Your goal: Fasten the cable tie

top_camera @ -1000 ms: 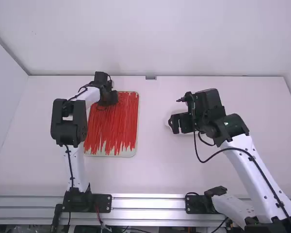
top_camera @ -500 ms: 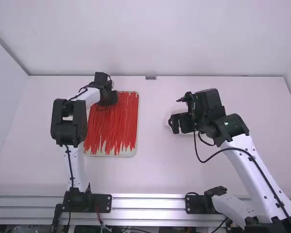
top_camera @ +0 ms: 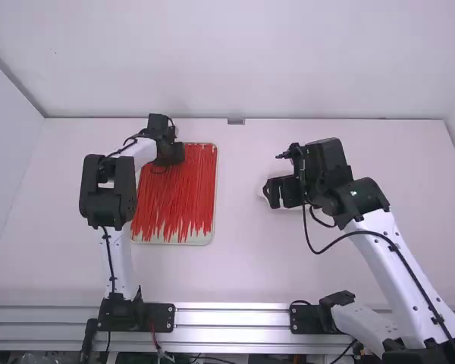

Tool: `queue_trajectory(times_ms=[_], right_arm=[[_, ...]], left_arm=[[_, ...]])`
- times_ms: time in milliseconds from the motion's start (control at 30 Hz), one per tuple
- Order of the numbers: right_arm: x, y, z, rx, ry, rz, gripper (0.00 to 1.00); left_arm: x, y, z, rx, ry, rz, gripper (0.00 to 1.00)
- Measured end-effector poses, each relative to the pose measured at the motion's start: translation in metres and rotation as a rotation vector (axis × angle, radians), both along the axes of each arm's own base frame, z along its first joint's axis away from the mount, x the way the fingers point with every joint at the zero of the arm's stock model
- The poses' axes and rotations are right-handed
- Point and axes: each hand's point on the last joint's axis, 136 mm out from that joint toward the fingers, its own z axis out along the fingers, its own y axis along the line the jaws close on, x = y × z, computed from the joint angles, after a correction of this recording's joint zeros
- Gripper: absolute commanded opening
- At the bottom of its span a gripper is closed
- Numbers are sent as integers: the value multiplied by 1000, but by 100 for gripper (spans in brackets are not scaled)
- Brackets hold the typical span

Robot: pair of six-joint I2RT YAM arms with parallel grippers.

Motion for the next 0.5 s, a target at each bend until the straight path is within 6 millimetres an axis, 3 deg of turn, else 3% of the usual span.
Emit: queue_trajectory(times_ms=[333, 500], right_arm=[[3, 1, 2, 5, -15, 0, 99], [3, 1, 2, 5, -15, 0, 100]], left_arm=[[-3, 0, 3, 2, 25, 2, 2], [10, 3, 27, 16, 5, 9, 2]])
